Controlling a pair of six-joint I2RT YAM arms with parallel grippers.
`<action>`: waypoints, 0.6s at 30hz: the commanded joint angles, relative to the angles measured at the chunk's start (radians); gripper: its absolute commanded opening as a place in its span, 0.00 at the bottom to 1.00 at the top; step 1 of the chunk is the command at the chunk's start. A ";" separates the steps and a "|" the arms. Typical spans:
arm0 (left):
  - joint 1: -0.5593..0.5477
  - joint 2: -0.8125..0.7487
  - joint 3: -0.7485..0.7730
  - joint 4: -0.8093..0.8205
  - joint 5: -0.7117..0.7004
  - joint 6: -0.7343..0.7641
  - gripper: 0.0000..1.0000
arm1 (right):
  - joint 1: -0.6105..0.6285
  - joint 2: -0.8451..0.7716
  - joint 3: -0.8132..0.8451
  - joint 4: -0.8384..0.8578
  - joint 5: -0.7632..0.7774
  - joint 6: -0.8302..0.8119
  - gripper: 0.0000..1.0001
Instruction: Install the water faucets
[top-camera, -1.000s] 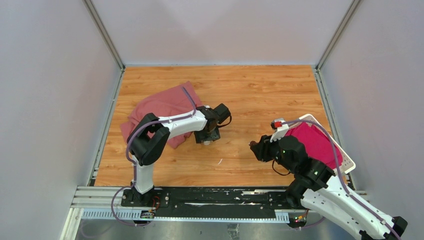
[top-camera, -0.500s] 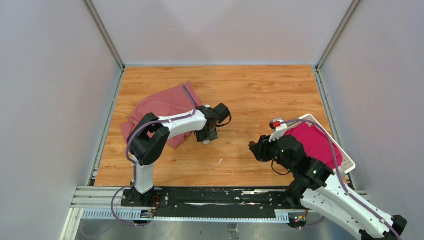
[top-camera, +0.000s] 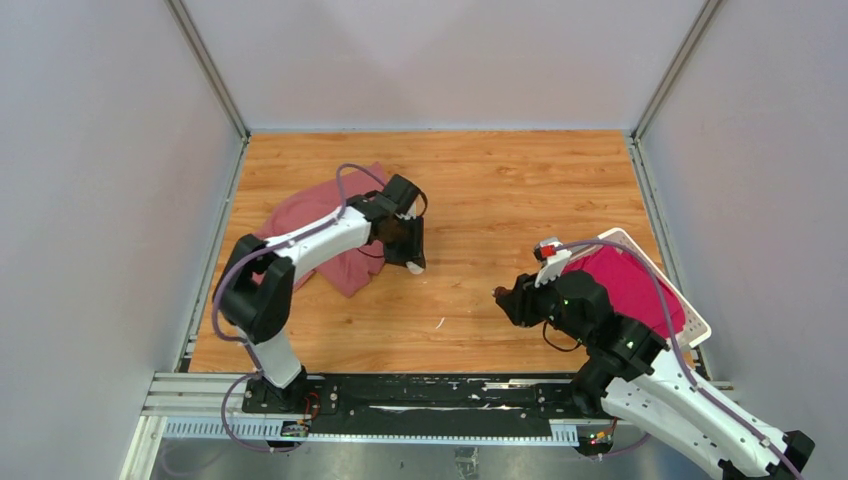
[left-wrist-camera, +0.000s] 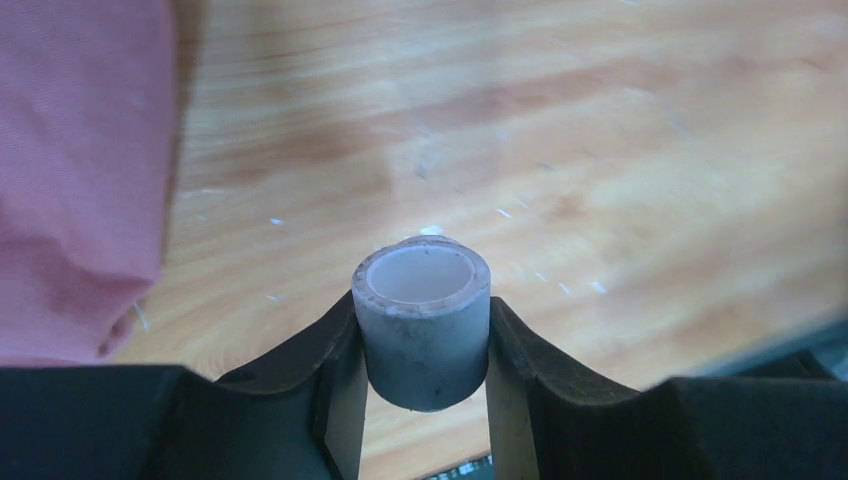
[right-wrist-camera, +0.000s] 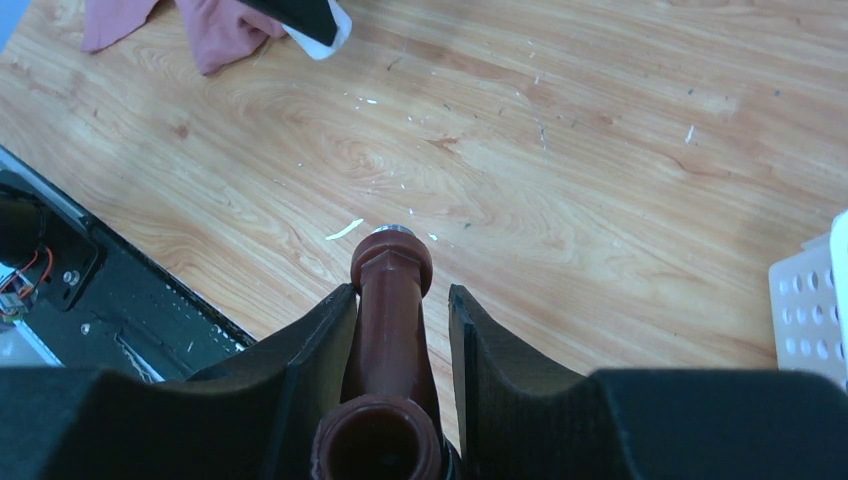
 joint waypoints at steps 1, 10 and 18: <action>0.049 -0.168 -0.034 0.097 0.503 0.234 0.00 | -0.011 -0.028 -0.003 0.053 -0.078 -0.083 0.00; 0.053 -0.395 -0.168 0.377 1.050 0.059 0.00 | -0.010 -0.182 -0.072 0.347 -0.176 -0.208 0.00; 0.073 -0.408 -0.198 0.228 0.869 0.093 0.00 | -0.009 -0.080 0.037 0.233 -0.040 -0.356 0.00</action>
